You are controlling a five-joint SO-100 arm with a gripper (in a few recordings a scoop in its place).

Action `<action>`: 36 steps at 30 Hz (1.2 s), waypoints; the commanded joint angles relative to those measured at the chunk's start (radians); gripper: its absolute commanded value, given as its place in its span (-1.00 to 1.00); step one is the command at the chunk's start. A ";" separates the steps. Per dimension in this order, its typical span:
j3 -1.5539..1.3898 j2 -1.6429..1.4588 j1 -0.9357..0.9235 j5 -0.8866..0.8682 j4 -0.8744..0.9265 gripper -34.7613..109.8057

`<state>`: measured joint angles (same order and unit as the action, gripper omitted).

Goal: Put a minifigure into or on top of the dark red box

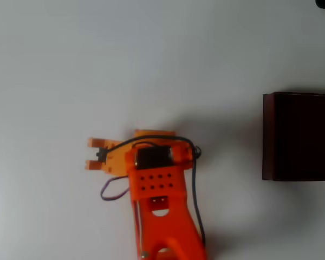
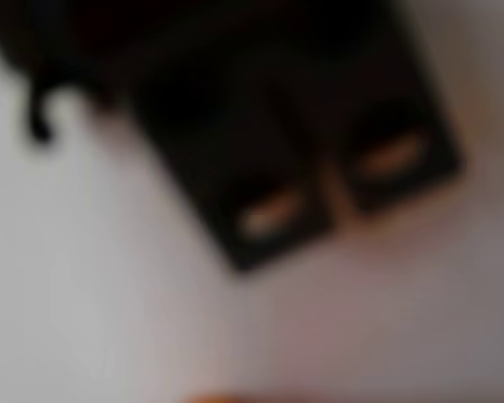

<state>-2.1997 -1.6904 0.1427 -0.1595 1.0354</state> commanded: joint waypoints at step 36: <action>0.031 0.002 0.235 0.020 0.017 -0.29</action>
<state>-2.1737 -1.6720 0.3712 -0.1273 1.0462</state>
